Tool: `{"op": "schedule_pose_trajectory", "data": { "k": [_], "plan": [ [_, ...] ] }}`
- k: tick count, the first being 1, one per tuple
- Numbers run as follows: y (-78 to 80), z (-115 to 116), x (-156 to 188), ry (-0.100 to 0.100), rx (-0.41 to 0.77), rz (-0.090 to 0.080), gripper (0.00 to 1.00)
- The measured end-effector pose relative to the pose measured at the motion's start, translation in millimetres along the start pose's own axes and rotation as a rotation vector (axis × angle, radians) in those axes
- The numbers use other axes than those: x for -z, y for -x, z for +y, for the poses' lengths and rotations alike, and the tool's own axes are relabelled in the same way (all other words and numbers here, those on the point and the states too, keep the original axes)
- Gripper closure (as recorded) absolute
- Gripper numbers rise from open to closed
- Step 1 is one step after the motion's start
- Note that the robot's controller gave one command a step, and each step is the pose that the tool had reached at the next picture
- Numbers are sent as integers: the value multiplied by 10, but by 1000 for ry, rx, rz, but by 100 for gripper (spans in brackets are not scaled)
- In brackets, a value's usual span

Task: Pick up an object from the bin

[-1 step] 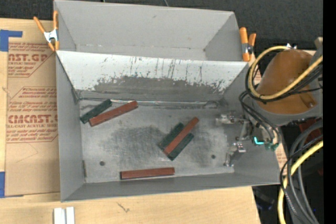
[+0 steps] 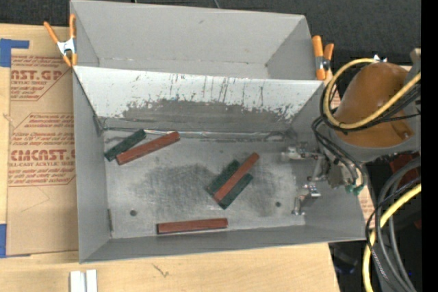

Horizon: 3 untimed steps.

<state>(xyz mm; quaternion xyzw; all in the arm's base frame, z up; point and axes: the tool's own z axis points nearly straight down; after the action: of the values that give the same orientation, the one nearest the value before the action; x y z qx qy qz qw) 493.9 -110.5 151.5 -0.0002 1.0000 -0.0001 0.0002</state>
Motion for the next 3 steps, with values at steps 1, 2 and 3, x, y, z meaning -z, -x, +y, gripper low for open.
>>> {"op": "schedule_pose_trajectory", "data": {
  "k": [1,2,3],
  "plan": [
    [363,742,-762,-1,91,-7,0],
    [370,942,-449,1,260,1,0],
    [563,1055,-531,2,220,-1,0]
  ]
}}
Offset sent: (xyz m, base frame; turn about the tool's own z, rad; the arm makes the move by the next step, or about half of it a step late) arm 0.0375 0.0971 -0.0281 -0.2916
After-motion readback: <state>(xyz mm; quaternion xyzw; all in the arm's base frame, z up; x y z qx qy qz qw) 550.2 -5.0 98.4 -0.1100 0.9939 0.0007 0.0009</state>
